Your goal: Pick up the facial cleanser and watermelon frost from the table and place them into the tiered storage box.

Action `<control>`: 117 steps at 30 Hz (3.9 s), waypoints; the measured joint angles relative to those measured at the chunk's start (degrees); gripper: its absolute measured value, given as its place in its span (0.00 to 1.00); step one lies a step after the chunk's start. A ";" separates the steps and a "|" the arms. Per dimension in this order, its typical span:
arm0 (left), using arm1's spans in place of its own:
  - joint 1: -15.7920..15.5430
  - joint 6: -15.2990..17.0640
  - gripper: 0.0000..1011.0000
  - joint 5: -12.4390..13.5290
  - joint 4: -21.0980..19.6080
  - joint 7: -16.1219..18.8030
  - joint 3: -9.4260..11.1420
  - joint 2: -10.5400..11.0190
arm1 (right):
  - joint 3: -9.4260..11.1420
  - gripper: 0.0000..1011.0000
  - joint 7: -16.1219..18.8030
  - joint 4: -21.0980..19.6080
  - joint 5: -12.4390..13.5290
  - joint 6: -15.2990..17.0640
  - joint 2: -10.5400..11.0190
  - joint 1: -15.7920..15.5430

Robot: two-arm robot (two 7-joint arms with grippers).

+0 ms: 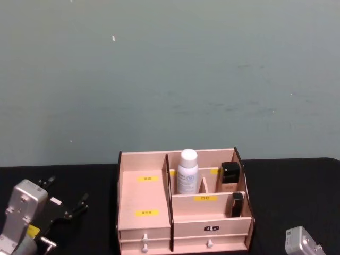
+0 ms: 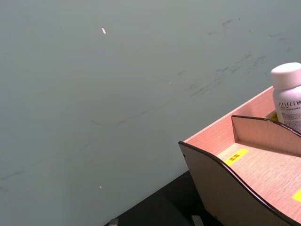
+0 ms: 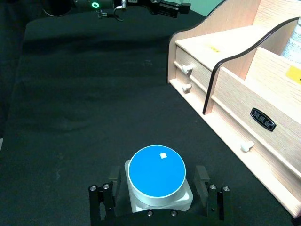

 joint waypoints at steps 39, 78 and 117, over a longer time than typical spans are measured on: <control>0.00 0.00 0.99 0.00 0.00 0.00 0.00 0.00 | 0.03 0.70 0.12 -0.01 0.15 0.00 0.00 0.04; 0.00 0.00 0.99 0.00 0.00 0.00 0.00 0.00 | 0.91 0.70 2.59 -0.41 2.86 -0.42 0.60 0.14; 0.00 0.00 0.99 0.00 0.00 0.00 0.00 0.00 | -1.57 0.70 7.41 6.26 6.36 -2.05 -5.83 14.10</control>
